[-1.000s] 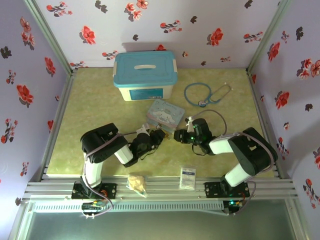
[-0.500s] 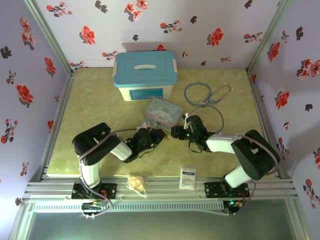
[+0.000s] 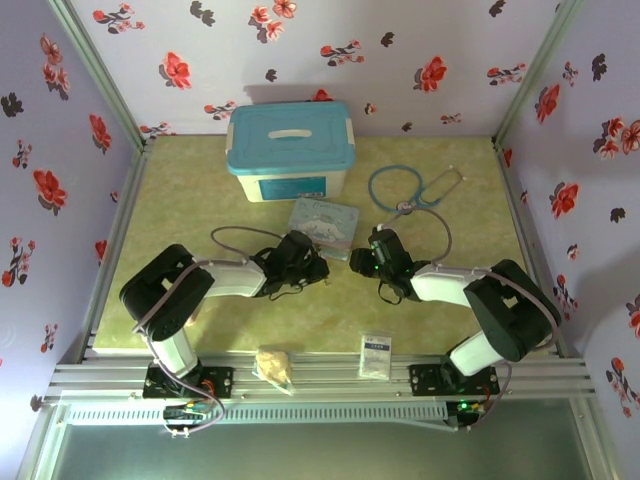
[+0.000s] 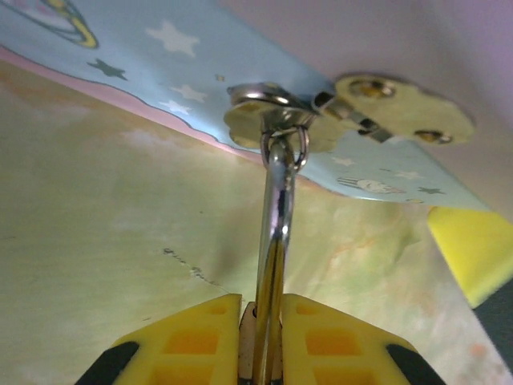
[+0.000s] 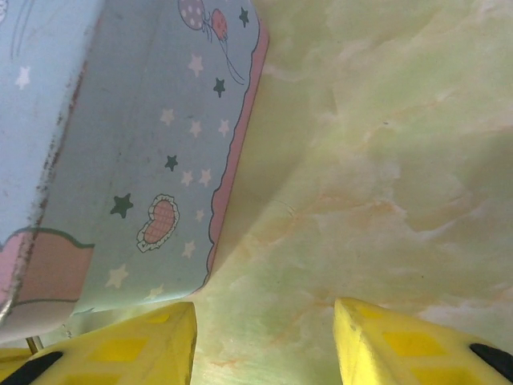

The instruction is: Unlock the padlock with the key

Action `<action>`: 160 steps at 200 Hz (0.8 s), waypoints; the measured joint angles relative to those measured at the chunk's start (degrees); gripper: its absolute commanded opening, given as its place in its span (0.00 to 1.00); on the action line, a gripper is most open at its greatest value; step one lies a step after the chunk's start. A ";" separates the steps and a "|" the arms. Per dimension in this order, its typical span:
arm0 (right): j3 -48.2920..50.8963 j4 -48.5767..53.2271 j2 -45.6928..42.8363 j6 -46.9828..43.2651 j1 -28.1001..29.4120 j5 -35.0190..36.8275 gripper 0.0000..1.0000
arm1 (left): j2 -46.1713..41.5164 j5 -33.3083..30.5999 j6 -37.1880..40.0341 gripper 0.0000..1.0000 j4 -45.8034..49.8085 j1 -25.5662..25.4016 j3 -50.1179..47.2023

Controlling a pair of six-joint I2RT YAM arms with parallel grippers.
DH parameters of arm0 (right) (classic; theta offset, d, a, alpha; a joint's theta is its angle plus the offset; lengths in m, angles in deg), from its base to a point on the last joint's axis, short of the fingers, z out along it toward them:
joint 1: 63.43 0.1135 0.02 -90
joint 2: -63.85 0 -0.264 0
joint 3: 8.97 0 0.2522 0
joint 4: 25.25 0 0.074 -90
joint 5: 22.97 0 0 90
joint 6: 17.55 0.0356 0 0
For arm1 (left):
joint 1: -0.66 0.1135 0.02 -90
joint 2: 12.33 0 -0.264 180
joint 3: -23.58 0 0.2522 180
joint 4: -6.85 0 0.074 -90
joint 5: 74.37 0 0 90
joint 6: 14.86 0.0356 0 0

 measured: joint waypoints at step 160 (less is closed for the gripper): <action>0.00 -0.09 0.63 0.24 0.00 0.02 0.49 | 3.72 -22.03 15.91 0.26 33.53 -7.02 15.02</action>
